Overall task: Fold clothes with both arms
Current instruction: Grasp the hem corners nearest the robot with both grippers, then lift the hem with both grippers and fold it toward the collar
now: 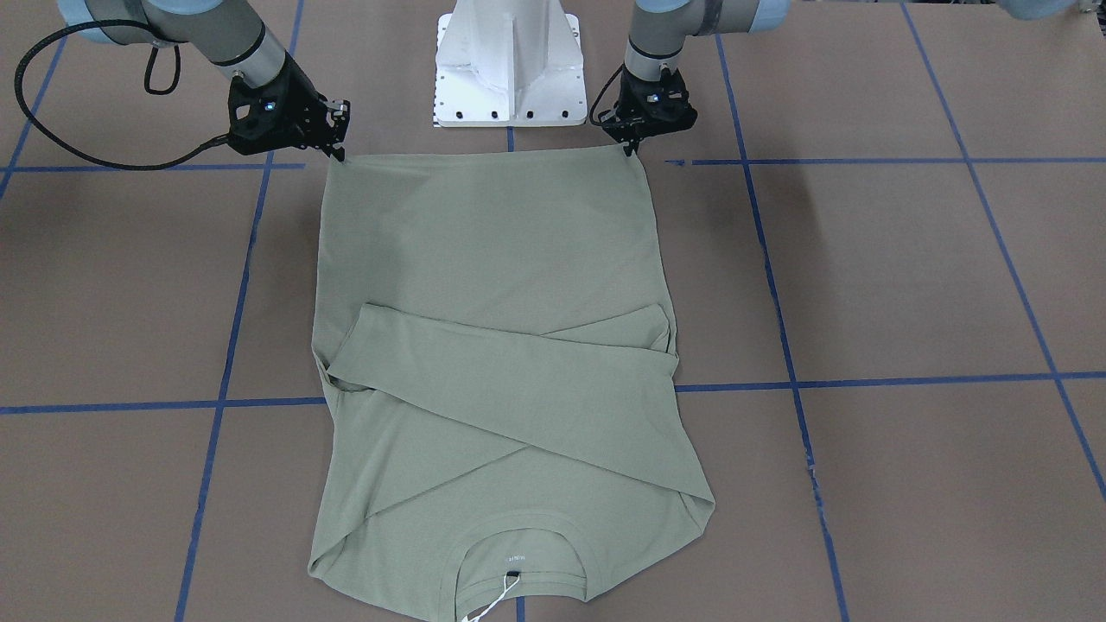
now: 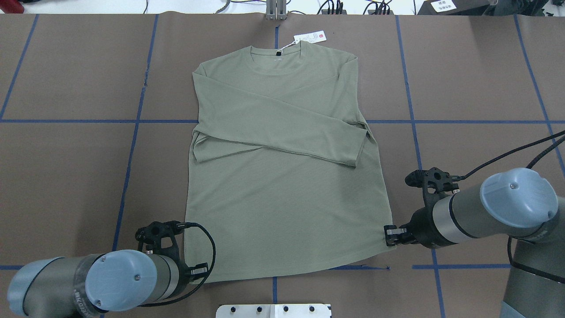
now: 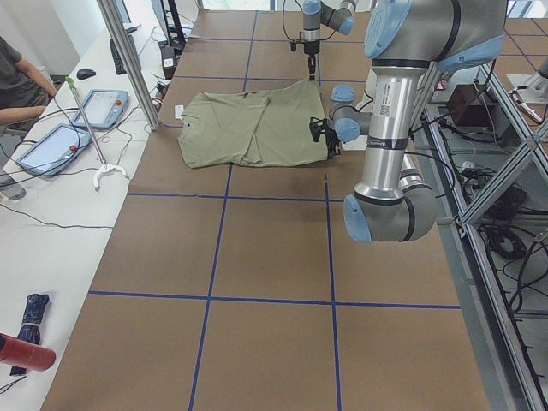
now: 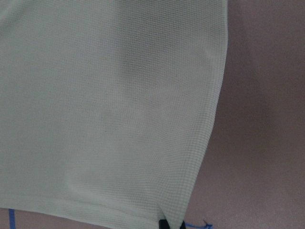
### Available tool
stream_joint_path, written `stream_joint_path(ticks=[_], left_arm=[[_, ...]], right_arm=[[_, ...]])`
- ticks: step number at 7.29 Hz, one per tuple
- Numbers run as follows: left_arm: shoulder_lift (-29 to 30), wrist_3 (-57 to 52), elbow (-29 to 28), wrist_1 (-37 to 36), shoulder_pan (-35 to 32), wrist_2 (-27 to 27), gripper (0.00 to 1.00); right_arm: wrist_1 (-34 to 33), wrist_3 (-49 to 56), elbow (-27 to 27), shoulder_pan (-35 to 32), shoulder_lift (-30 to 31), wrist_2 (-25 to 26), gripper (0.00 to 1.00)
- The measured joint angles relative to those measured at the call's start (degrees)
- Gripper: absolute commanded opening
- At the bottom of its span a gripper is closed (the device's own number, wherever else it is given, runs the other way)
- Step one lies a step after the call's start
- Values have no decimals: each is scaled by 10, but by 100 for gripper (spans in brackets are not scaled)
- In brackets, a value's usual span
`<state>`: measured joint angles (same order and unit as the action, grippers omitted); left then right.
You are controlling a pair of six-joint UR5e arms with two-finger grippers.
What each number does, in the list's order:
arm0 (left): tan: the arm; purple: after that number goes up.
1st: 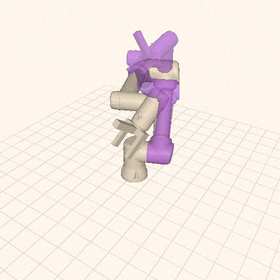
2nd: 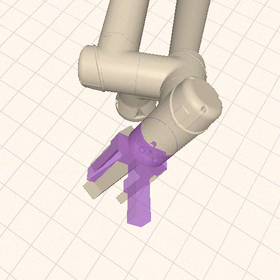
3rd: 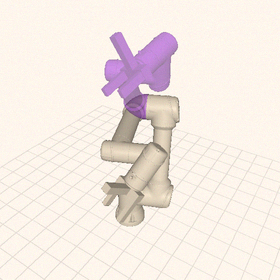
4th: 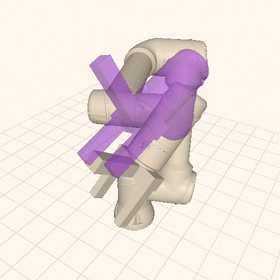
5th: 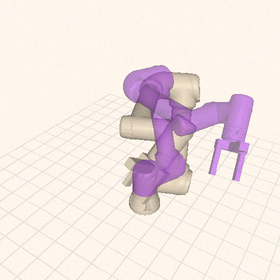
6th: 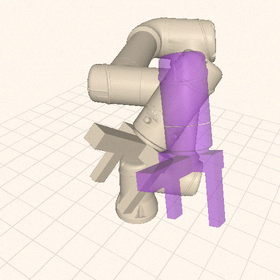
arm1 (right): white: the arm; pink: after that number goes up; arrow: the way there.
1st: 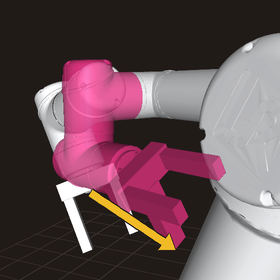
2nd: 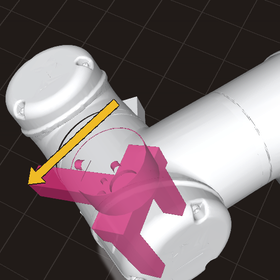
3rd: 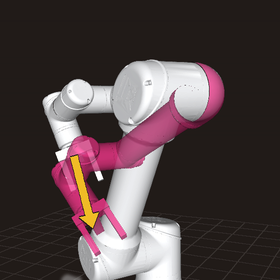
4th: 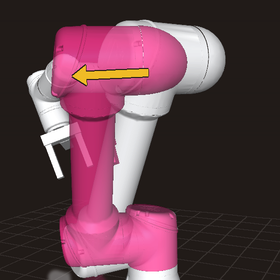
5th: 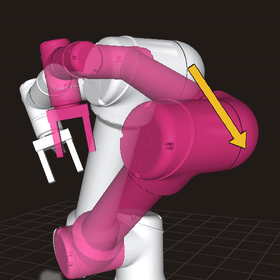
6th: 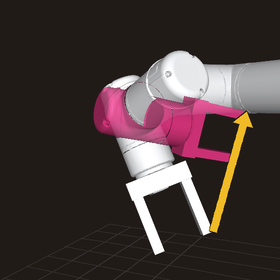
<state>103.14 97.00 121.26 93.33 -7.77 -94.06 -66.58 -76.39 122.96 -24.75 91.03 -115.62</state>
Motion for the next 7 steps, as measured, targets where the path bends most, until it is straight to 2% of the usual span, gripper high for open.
stream_joint_path(ticks=[3, 5, 7], left_arm=[[3, -20, 88, -90, 12, -4, 0], [4, -23, 116, -115, 37, -5, 0], [9, -24, 156, -161, 65, -5, 0]], right_arm=[[-2, -2, 38, 5, 46, -51, 0], [-2, -26, 72, 40, 80, -77, 0], [-2, -60, 101, 83, 104, -82, 0]])
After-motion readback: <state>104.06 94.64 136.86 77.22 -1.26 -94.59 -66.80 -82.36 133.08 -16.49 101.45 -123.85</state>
